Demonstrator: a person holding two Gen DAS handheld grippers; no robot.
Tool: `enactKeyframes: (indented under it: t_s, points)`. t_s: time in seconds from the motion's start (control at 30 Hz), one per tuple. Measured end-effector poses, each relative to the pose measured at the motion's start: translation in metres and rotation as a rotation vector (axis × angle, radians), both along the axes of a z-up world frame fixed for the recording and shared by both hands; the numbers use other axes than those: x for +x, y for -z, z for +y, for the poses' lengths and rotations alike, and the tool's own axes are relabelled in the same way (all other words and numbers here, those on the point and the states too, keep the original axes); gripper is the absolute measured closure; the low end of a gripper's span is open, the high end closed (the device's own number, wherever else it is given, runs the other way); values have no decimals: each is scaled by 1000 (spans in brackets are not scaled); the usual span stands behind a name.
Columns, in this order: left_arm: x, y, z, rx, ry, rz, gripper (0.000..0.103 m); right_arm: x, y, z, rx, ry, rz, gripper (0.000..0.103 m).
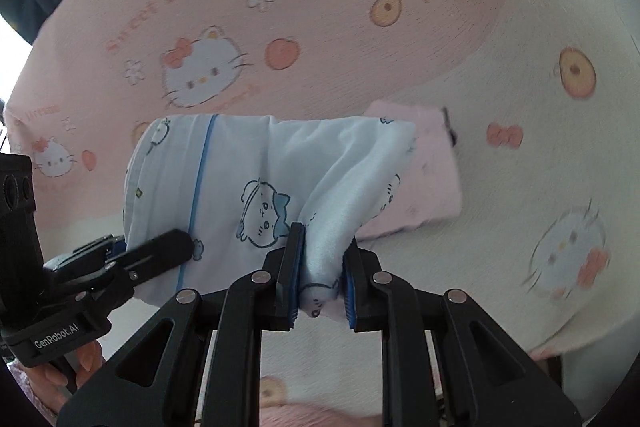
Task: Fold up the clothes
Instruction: 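Lift the folded pants with the left gripper and carry it to the pink item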
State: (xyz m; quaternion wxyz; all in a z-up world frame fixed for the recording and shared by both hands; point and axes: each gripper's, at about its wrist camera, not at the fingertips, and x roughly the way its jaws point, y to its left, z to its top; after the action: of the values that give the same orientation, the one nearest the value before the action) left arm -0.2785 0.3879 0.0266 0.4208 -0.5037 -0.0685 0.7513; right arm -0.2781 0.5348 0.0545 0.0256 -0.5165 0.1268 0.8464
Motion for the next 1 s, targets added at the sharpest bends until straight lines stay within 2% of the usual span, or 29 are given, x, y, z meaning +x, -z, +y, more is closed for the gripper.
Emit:
enactKeyframes:
  t_s: [0.1, 0.23, 0.37, 0.4, 0.5, 0.57, 0.6, 0.67, 0.73, 0.8, 0.9, 0.93, 1.0]
  points:
    - [-17, 21, 21, -2, -10, -37, 70, -27, 12, 21, 22, -3, -13, 87]
    - [-34, 58, 42, -12, -25, -77, 70, -59, 48, 46, -3, 8, -39, 87]
    - [-48, 105, 53, -61, -40, -122, 70, -59, 66, 69, -51, 53, -27, 86]
    - [-50, 115, 54, -77, -42, -133, 69, -58, 71, 75, -63, 65, -23, 83]
    - [-55, 124, 45, -84, -46, -172, 51, -57, 84, 92, -100, 100, -13, 77]
    - [-51, 105, 32, -50, -61, -128, 51, -56, 93, 103, -124, 124, -6, 70]
    - [-47, 89, 26, -40, -78, -50, 51, -56, 98, 109, -137, 135, -2, 70]
    - [-39, 56, 25, -16, -77, 111, 51, -49, 88, 114, -112, 159, 45, 69]
    - [-44, 43, 38, 3, -41, 172, 51, -45, 77, 112, -75, 162, 90, 69]
    - [-47, 53, 54, -37, 9, 166, 52, -49, 77, 97, -16, 103, 95, 70]
    - [-50, 70, 79, -104, 86, 150, 71, -57, 101, 86, 18, 41, 9, 75]
    - [-51, 75, 82, -121, 90, 153, 77, -54, 107, 90, 6, 40, 6, 75]
    - [-60, 81, 74, -105, 74, 114, 88, -47, 117, 101, -29, 44, 13, 74]
